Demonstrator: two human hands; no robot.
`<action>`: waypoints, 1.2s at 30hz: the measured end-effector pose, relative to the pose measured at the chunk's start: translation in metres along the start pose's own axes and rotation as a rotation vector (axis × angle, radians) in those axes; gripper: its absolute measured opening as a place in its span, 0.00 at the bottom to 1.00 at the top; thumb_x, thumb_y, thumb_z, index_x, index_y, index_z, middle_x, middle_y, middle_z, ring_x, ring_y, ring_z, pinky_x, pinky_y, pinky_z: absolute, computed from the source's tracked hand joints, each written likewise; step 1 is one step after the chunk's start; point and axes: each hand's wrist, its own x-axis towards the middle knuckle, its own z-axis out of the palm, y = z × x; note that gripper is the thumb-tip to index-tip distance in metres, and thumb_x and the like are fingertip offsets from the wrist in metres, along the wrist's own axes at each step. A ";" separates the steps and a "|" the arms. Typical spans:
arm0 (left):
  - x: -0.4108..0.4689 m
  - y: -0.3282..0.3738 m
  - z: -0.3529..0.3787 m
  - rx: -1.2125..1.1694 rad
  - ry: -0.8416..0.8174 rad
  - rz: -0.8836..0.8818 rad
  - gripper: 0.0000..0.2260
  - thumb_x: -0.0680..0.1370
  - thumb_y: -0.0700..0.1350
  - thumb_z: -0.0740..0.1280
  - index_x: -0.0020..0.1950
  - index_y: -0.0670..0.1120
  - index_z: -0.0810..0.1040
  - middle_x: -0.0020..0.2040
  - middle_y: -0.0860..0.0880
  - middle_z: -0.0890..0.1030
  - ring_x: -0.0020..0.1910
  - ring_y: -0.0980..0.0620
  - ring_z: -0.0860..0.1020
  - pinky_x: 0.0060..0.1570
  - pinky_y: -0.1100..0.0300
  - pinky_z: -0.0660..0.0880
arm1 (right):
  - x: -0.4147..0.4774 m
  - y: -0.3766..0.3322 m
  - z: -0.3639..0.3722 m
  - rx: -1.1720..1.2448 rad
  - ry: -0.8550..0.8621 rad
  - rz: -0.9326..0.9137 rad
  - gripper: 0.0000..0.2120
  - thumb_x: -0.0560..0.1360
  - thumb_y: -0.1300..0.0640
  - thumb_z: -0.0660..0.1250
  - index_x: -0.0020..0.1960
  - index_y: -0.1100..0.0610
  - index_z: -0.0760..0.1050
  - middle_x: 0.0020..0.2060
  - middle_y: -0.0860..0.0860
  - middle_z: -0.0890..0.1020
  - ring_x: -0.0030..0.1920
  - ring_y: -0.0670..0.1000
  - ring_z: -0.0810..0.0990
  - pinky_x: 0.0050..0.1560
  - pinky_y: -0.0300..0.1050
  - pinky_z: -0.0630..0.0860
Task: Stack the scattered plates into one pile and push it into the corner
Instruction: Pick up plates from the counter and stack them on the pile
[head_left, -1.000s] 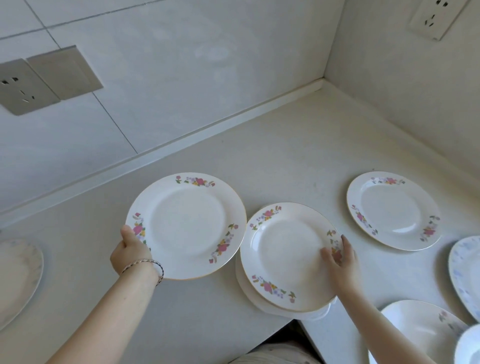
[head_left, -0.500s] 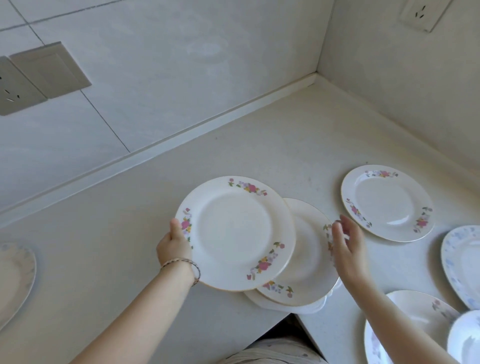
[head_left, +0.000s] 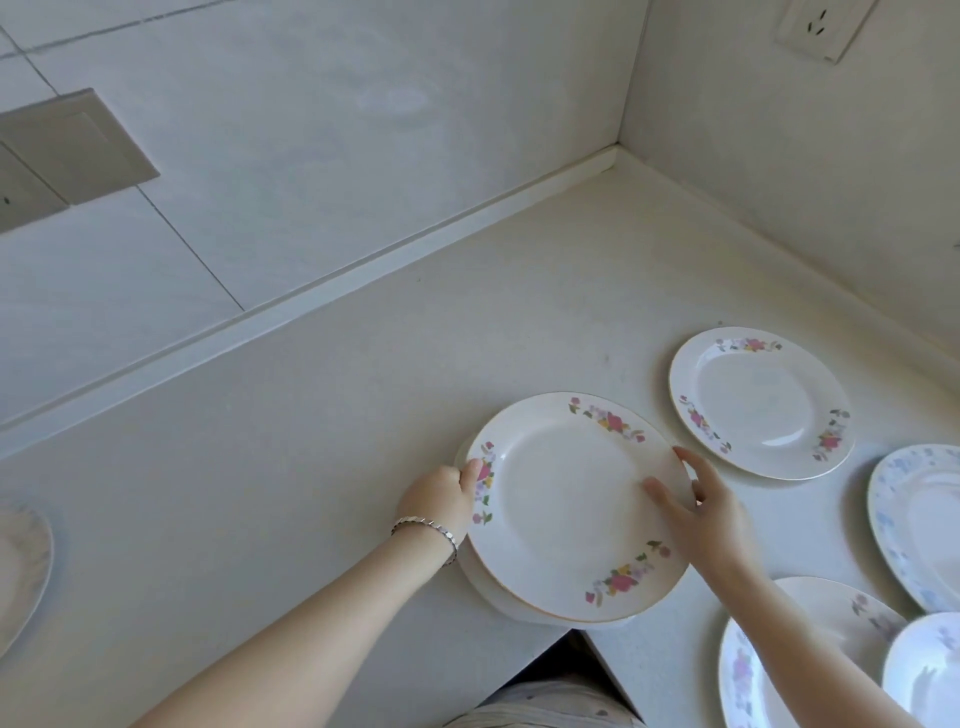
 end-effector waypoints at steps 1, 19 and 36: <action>0.002 -0.001 0.001 0.040 0.000 0.005 0.25 0.81 0.55 0.46 0.40 0.43 0.75 0.40 0.43 0.80 0.44 0.42 0.77 0.40 0.59 0.66 | 0.001 0.002 0.003 -0.041 0.000 0.006 0.23 0.74 0.51 0.67 0.68 0.50 0.68 0.36 0.45 0.76 0.38 0.49 0.76 0.32 0.37 0.68; 0.002 -0.007 0.020 -0.506 0.122 0.016 0.08 0.81 0.43 0.54 0.51 0.43 0.71 0.49 0.43 0.76 0.42 0.49 0.72 0.32 0.71 0.68 | 0.018 0.024 0.012 -0.251 0.056 -0.116 0.25 0.74 0.45 0.64 0.68 0.51 0.70 0.46 0.49 0.76 0.48 0.51 0.76 0.50 0.43 0.71; -0.004 0.000 0.045 -1.076 -0.009 -0.022 0.16 0.79 0.54 0.52 0.67 0.58 0.62 0.66 0.55 0.69 0.59 0.63 0.72 0.56 0.70 0.68 | 0.040 0.025 0.023 0.494 -0.176 0.100 0.17 0.80 0.56 0.55 0.67 0.51 0.72 0.64 0.50 0.76 0.65 0.52 0.72 0.70 0.54 0.65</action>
